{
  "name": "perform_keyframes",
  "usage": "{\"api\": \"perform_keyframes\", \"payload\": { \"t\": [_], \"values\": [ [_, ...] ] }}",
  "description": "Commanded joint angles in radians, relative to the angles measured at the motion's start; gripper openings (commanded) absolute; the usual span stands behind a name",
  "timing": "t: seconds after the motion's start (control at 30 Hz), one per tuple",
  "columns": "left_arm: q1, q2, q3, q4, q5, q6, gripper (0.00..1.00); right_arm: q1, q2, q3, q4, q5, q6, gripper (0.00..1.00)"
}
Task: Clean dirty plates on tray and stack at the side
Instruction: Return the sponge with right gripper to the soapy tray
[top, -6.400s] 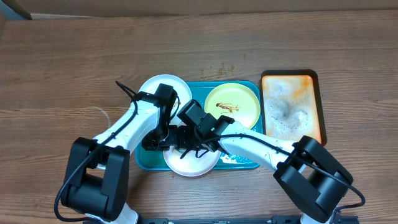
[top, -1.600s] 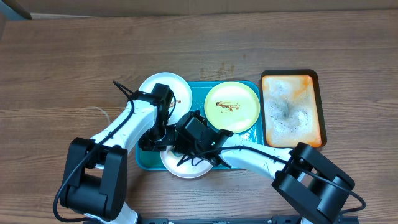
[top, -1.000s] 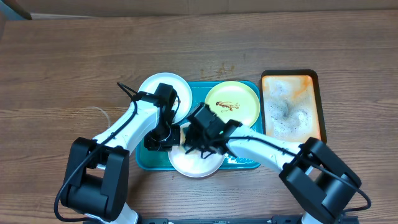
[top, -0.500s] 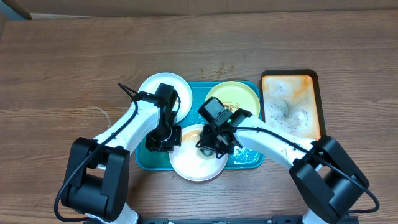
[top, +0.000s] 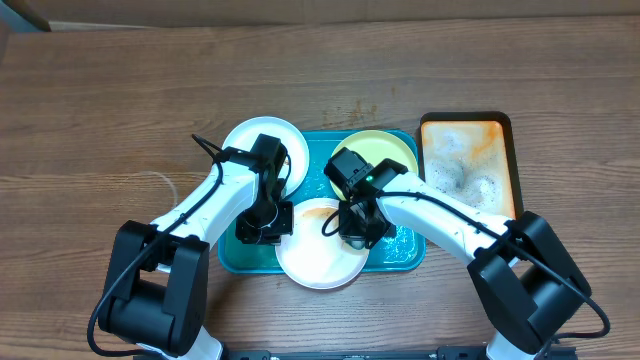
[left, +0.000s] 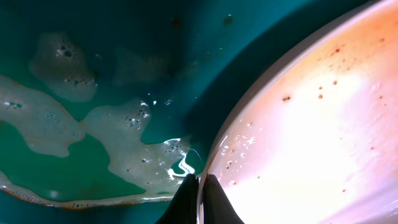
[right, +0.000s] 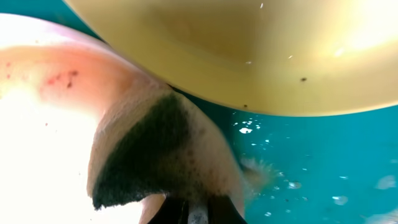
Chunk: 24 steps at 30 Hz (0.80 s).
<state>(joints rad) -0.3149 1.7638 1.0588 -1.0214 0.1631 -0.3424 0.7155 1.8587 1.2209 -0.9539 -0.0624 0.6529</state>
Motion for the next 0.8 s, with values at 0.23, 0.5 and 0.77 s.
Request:
{"api": "perform_keyframes", "payload": {
  "t": [0.23, 0.5, 0.77],
  "values": [
    [0.001, -0.032, 0.013, -0.005, -0.086, -0.047, 0.04, -0.019, -0.219, 0.09, 0.002, 0.107, -0.06, 0.04],
    [0.001, -0.139, 0.013, -0.019, -0.159, -0.079, 0.04, -0.177, -0.335, 0.089, -0.065, 0.139, -0.06, 0.04],
    [0.0, -0.276, 0.019, -0.06, -0.336, -0.099, 0.04, -0.427, -0.333, 0.088, -0.117, 0.14, -0.172, 0.04]
  ]
}}
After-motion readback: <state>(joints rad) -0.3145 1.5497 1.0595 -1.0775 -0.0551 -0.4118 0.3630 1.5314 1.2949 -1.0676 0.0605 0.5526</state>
